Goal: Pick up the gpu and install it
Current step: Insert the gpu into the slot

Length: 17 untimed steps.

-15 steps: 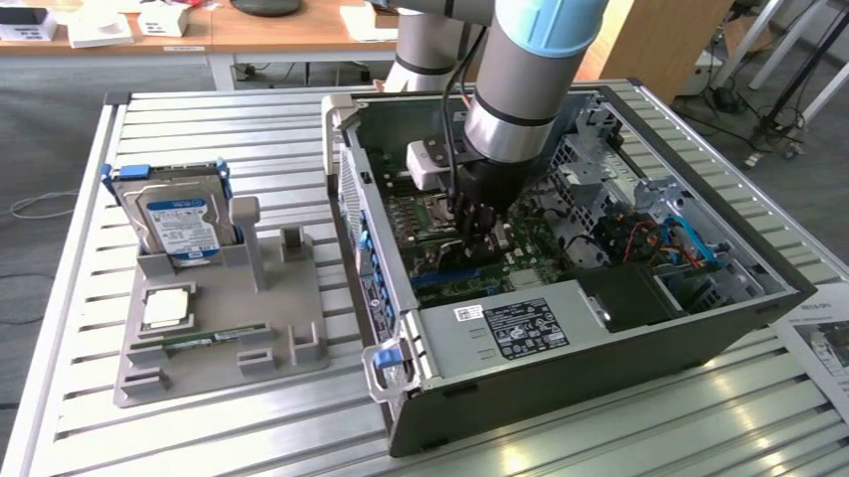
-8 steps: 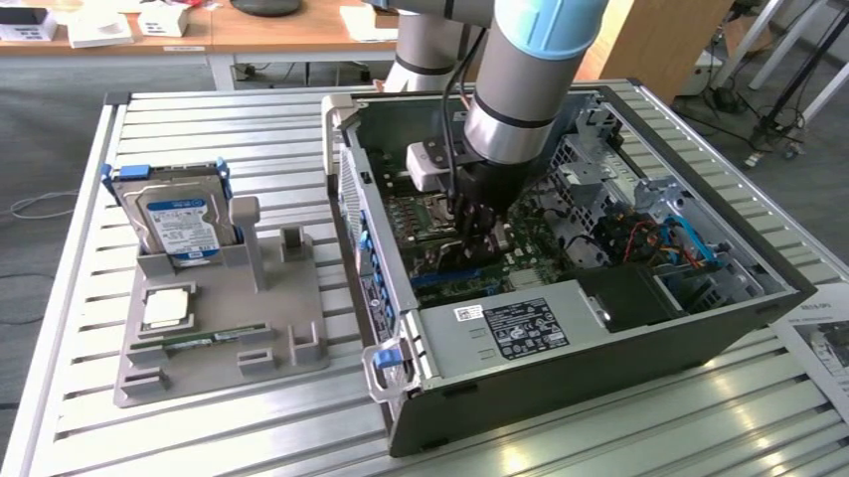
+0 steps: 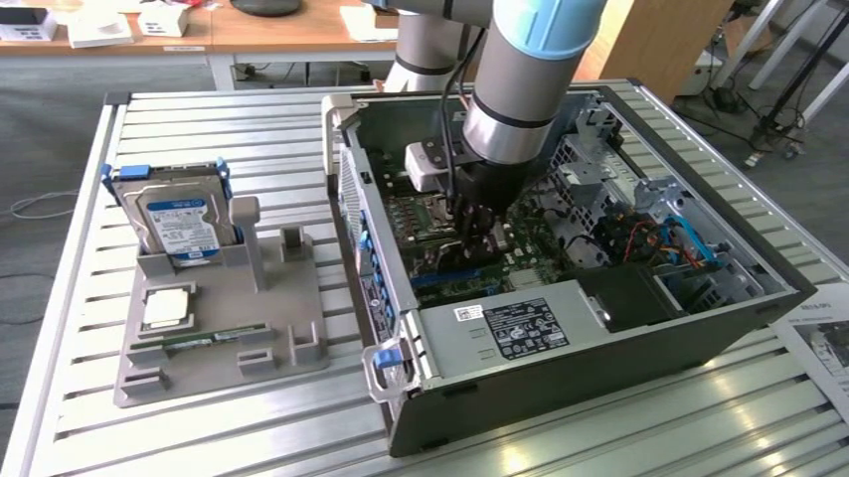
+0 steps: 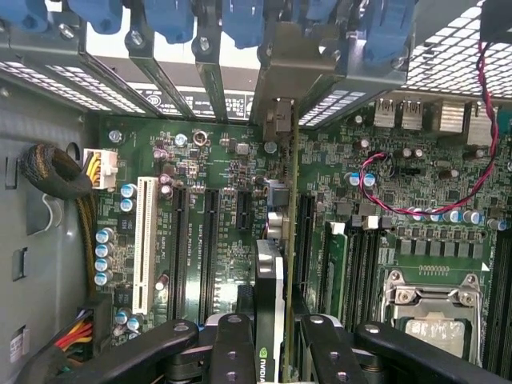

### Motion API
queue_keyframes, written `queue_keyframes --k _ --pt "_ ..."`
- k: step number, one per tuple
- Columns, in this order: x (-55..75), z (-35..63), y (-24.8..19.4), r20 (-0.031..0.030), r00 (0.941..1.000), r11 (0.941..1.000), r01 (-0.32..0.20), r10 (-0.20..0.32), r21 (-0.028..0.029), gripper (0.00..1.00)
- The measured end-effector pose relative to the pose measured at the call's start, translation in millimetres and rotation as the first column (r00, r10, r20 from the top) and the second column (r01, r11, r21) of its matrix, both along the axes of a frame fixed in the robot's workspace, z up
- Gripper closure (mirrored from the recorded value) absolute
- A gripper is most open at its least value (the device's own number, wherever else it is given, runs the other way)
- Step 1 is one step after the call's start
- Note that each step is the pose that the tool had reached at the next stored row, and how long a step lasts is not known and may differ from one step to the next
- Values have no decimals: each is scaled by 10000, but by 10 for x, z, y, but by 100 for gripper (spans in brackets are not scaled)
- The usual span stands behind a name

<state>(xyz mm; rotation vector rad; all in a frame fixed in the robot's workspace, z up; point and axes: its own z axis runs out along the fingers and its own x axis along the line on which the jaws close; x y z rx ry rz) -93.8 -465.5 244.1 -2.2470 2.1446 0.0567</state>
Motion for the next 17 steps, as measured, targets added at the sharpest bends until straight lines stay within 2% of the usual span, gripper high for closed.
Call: queue_keyframes --k 17 --pt "-3 1 -1 -4 10000 10000 1 -1 -5 73"
